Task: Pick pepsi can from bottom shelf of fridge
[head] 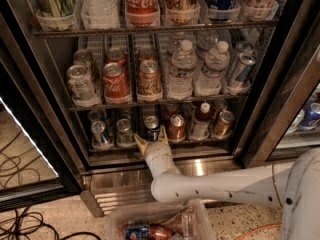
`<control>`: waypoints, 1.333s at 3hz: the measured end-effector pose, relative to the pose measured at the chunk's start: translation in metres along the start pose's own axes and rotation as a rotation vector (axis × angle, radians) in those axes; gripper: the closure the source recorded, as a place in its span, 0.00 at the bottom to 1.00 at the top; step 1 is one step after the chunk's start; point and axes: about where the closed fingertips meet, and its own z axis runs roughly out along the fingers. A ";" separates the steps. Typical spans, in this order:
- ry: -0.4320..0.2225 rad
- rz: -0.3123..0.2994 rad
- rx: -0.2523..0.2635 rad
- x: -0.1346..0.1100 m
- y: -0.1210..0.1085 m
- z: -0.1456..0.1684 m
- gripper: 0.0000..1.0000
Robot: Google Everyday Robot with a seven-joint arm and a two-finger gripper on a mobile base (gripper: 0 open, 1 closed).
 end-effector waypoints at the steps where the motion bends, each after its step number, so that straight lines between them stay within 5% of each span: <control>1: -0.005 -0.003 0.002 -0.002 -0.001 0.007 0.50; 3: -0.003 -0.005 0.004 -0.001 -0.003 0.012 0.96; 4: 0.004 0.006 -0.026 -0.003 0.004 0.014 1.00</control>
Offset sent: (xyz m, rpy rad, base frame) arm 0.0170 -0.0009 -0.0027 -0.0063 -0.0025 -0.0060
